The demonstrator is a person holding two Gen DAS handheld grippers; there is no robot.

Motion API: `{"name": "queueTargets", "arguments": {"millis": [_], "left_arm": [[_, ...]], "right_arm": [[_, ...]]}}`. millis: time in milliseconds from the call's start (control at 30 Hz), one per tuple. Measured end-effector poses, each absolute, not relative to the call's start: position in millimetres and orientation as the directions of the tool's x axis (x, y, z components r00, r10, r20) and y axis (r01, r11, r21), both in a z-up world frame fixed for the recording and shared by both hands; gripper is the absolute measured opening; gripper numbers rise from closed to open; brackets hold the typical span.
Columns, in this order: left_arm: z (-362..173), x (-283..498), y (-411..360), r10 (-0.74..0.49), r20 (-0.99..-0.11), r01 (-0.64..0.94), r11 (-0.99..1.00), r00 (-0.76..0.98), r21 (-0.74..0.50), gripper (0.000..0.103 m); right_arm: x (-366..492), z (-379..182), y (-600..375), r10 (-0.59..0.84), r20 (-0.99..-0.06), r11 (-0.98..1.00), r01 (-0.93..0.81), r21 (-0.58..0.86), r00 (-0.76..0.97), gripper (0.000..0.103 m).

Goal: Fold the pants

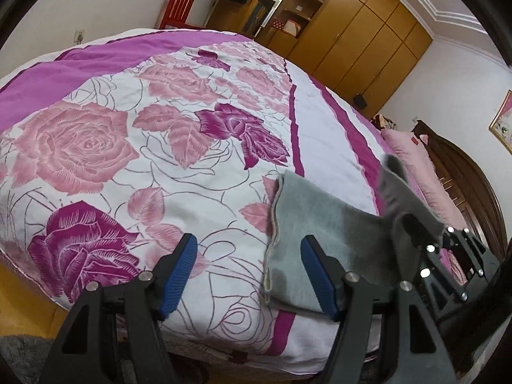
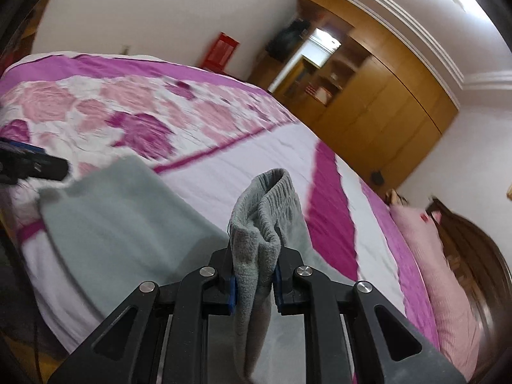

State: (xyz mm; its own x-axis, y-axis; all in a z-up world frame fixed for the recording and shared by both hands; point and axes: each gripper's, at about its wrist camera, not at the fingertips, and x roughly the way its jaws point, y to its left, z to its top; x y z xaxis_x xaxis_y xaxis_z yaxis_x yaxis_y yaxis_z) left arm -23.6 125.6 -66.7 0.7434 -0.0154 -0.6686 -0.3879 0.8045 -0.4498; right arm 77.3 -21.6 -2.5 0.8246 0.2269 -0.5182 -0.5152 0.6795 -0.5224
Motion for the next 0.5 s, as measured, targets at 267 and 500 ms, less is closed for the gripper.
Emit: {"name": "queueTargets", "arguments": {"millis": [267,500], "left_arm": [[-75.6,-35.0,144.8,-0.035,-0.671,-0.420,0.756,0.741,-0.503,0.070],[-78.8,-44.0,155.9,-0.069,-0.649,-0.413,0.720,0.757,-0.558,0.063]], "right_arm": [[55.7,-17.9,35.7,0.286,-0.533,0.606,-0.581,-0.543,0.796,0.016],[55.1,-28.8,50.4,0.324,-0.589,0.591,-0.645,-0.485,0.740,0.016]]}}
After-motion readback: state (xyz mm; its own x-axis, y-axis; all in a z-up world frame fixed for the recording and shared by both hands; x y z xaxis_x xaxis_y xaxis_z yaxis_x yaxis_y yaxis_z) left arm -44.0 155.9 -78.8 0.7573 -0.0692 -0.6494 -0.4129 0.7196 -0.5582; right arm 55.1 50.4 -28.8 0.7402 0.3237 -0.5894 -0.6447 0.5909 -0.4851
